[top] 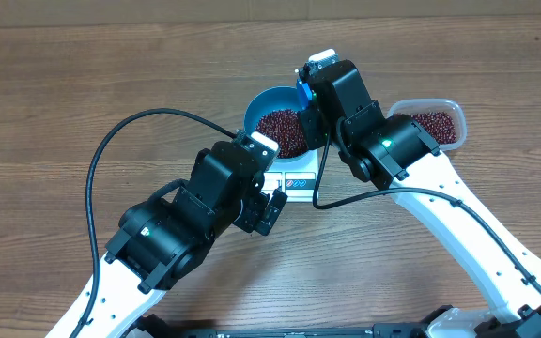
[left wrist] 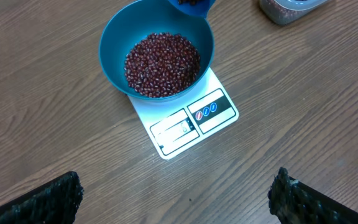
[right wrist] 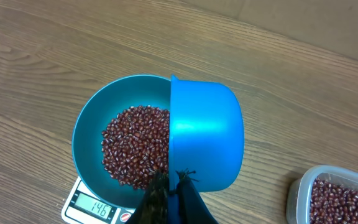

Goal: Scoop item into bowl and weigh 150g on scale
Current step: 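Tilt the scoop slightly to trickle beans into the teal bowl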

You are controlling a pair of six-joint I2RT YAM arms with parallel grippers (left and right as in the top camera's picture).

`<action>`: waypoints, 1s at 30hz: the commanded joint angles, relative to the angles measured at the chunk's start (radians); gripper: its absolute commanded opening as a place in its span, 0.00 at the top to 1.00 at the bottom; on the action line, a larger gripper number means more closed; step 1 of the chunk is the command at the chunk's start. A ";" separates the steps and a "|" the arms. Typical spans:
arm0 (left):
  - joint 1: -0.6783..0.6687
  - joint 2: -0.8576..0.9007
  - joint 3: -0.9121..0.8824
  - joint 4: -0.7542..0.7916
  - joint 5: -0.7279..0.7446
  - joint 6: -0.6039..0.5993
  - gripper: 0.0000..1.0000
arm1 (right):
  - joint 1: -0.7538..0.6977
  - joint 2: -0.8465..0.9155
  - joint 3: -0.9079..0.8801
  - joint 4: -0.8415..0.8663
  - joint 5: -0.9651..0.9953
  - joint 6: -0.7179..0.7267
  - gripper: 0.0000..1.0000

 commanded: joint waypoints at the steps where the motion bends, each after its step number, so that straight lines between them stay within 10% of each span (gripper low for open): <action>1: 0.002 0.003 -0.011 0.000 0.012 -0.014 0.00 | 0.005 -0.023 0.031 0.006 0.002 0.003 0.96; 30: 0.002 0.003 -0.011 0.000 0.012 -0.014 0.00 | 0.005 -0.023 0.031 -0.016 0.002 -0.035 0.96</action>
